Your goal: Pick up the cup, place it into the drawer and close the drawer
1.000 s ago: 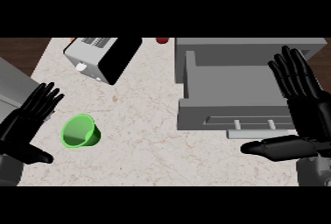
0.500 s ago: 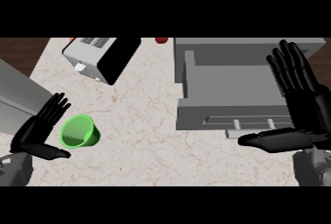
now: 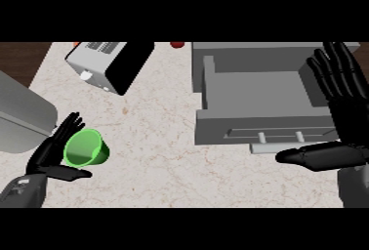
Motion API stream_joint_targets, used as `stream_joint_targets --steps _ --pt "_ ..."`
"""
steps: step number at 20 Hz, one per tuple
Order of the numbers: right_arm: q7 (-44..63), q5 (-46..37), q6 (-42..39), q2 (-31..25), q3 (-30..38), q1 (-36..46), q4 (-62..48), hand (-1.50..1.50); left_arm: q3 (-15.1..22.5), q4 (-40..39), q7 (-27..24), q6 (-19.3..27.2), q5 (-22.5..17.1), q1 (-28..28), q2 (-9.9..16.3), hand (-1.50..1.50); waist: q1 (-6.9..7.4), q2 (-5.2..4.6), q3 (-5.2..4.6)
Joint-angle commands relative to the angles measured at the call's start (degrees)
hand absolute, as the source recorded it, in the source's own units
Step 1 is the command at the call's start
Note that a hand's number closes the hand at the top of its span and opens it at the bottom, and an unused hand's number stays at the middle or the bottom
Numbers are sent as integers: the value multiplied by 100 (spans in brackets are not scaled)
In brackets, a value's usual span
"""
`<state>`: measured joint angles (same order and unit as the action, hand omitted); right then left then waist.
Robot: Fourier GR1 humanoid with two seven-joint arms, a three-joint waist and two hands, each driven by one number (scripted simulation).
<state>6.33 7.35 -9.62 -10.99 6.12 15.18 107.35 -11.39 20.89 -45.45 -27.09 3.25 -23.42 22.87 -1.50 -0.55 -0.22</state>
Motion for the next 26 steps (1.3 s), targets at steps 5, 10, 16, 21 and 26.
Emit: stream_joint_targets --steps 5,10,16,21,26 --pt "-55 -84 -30 39 -99 104 -200 -150 12 -523 -961 -364 79 -323 -112 -150 -8 -28 -7" --pt "258 -104 115 80 -140 -7 238 -150 156 -662 -1606 -62 268 23 -360 -150 -44 -16 -14" --pt "140 -120 101 43 -71 396 -208 -150 163 -827 -1399 -308 280 -440 -191 -150 -32 -54 -17" --pt "-18 -78 -2 68 -81 106 -138 -150 180 -888 -1457 -586 254 -436 -194 -150 -90 -52 -19" --pt "16 23 -164 -150 65 245 -253 -150 245 -909 -1445 -940 211 -392 -552 -150 -83 -59 -24"
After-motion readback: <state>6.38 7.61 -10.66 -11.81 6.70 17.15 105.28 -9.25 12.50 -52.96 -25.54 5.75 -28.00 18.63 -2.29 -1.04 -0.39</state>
